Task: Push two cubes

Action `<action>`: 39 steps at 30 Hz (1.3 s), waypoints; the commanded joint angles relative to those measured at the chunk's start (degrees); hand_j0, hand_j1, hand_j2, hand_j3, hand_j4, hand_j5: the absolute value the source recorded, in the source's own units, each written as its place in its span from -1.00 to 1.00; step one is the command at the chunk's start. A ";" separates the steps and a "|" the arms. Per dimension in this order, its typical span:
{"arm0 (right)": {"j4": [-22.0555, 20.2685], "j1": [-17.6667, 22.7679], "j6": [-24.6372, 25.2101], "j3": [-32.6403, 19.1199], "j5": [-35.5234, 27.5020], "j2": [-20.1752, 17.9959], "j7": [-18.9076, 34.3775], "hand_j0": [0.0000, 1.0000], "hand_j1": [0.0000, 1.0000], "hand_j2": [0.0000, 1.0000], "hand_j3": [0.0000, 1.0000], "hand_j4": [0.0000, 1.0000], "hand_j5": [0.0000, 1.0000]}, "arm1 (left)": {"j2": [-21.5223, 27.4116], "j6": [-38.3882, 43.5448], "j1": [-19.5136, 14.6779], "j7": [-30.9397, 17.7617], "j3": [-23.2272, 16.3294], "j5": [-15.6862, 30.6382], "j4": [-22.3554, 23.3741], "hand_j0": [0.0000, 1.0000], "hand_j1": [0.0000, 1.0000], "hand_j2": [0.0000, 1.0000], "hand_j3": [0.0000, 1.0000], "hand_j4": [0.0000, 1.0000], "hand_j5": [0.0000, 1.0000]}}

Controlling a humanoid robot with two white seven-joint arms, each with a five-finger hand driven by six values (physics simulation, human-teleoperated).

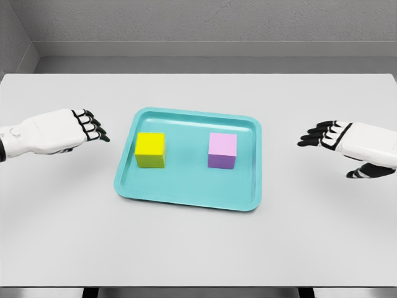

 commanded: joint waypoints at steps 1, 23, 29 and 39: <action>-0.05 0.00 0.15 0.16 -0.27 -0.97 0.02 1.00 1.00 1.00 1.00 1.00 1.00 | 0.10 0.07 0.00 0.08 -0.10 0.30 0.28 0.64 0.64 0.64 0.64 0.64 0.64; 0.65 -28.21 0.15 23.10 18.71 7.02 5.40 0.41 0.41 0.41 0.41 0.41 0.41 | -5.34 0.07 -3.96 -0.01 -4.76 -0.84 5.81 0.67 0.67 0.67 0.67 0.67 0.67; 5.58 -27.60 0.15 23.27 18.62 9.22 5.40 0.18 0.18 0.18 0.18 0.18 0.18 | -5.87 0.07 -5.71 -0.01 -7.22 -0.84 5.81 0.67 0.67 0.67 0.67 0.67 0.67; 9.44 -26.28 0.15 24.24 18.01 15.37 5.40 0.15 0.15 0.15 0.15 0.15 0.15 | -6.93 0.07 -5.71 -0.54 -7.84 -1.11 5.81 0.68 0.68 0.68 0.68 0.68 0.68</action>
